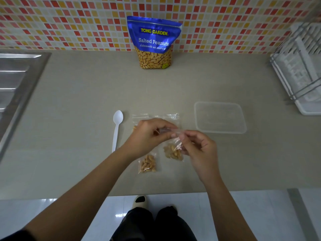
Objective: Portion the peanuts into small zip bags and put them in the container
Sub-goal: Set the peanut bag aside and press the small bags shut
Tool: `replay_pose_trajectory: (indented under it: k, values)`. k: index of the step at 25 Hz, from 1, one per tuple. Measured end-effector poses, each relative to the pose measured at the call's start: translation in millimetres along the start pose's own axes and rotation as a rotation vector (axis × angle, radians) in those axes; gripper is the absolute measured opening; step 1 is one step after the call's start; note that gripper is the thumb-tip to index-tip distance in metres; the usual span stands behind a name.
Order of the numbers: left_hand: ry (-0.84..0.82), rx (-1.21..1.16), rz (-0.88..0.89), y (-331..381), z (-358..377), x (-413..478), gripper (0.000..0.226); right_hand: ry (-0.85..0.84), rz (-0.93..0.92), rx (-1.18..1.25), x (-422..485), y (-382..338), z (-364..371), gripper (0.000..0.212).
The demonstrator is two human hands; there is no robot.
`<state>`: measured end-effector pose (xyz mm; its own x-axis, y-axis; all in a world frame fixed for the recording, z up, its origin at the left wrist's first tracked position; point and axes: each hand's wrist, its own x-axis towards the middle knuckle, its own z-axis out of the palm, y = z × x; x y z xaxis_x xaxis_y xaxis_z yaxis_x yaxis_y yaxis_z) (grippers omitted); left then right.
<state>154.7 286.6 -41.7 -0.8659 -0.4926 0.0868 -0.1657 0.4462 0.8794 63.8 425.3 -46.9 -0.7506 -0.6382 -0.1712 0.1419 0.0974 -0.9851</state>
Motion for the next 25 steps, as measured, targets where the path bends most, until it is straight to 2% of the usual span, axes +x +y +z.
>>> replay_pose_trajectory:
  k: [8,13,19,21,22,25]
  values:
    - [-0.013,0.208,0.213,35,-33,32,0.011,0.074,-0.1,0.016,9,-32,13,0.004]
    - [-0.081,0.308,0.316,31,-33,35,0.019,0.214,-0.153,0.018,3,-24,25,0.02]
    - [-0.084,0.361,0.355,18,-35,34,0.03,0.245,-0.157,0.011,-2,-24,27,0.024]
    - [-0.032,0.314,0.264,15,-34,31,0.031,0.208,-0.132,0.06,-3,-25,25,0.022]
    - [-0.028,0.218,0.161,13,-32,26,0.03,0.18,-0.113,0.095,-3,-26,24,0.02]
    - [-0.121,-0.353,-0.189,6,-11,-1,0.026,0.139,-0.056,0.196,2,-21,16,0.012]
